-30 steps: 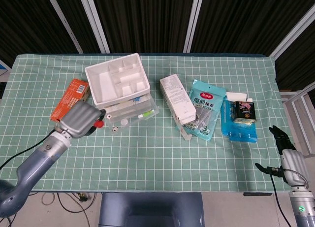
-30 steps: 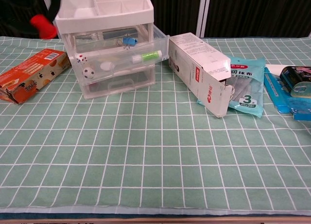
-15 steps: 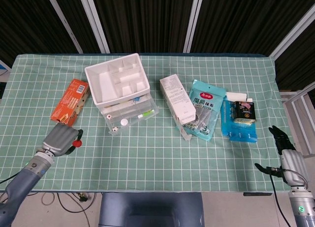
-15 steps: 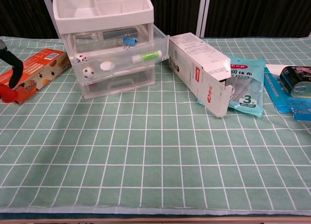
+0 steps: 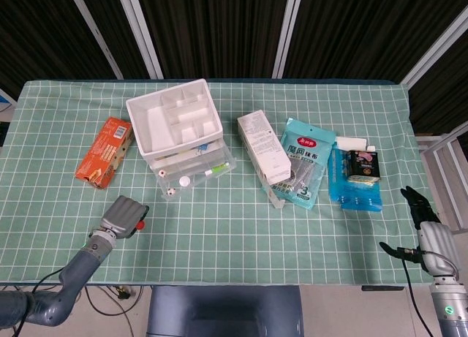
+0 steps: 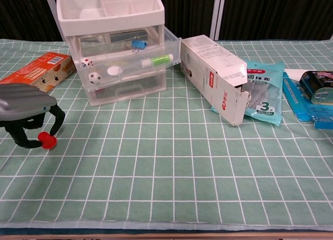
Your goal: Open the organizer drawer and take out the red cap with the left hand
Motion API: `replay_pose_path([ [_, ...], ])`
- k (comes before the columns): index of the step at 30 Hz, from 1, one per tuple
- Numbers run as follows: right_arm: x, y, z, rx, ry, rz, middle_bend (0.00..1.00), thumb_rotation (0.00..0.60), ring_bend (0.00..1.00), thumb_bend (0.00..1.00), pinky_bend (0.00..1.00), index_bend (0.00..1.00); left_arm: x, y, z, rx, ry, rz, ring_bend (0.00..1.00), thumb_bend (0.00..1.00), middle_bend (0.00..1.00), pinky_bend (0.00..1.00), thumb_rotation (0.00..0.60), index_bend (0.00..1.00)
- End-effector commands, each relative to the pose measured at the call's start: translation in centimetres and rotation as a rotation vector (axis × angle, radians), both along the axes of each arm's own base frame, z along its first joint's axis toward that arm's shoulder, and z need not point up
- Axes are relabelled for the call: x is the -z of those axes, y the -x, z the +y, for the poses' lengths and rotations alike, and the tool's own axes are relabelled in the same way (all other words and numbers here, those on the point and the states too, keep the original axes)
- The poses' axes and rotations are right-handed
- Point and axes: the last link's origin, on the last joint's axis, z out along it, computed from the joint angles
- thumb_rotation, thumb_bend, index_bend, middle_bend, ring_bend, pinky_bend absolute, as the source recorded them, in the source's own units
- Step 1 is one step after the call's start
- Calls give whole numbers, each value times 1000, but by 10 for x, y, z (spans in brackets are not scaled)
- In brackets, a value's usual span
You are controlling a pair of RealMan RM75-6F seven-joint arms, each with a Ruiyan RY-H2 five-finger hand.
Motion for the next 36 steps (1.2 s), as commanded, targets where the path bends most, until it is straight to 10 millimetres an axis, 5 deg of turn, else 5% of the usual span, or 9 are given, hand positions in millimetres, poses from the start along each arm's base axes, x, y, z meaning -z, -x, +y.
replay_pose_path([
  [1, 0, 0, 0, 1, 0, 0, 0, 600, 0, 10, 215, 0, 9, -3, 4, 6, 8, 19, 1000, 295, 1000, 1000, 600, 533],
  [8, 0, 0, 0, 0, 0, 0, 0, 600, 0, 10, 215, 0, 12, -9, 5, 11, -10, 7, 1000, 141, 1000, 1000, 600, 466],
  [14, -1, 1, 0, 0, 0, -1, 0, 600, 0, 10, 215, 0, -16, -15, 4, 19, -149, -98, 938, 101, 933, 984, 600, 379],
  [16, 0, 1, 0, -1, -1, 0, 0, 600, 0, 10, 215, 0, -32, -17, -2, 37, -224, -171, 782, 100, 762, 897, 600, 291],
  [21, 1, 0, 0, -7, -8, 18, 0, 600, 0, 10, 215, 0, -68, -7, -27, 83, -372, -303, 254, 99, 169, 455, 600, 129],
  [23, 1, 1, 0, -14, -12, 46, 0, 600, 0, 10, 215, 0, -79, 2, -39, 99, -427, -332, 117, 92, 36, 304, 600, 75],
  [28, 2, 0, 0, -31, -12, 98, 0, 600, 0, 11, 215, 0, -92, 27, -66, 74, -501, -324, 0, 68, 0, 9, 600, 0],
  [36, 4, -1, 0, -36, 0, 118, 0, 600, 0, 11, 215, 0, -107, 65, -103, -15, -597, -348, 0, 60, 0, 0, 600, 0],
])
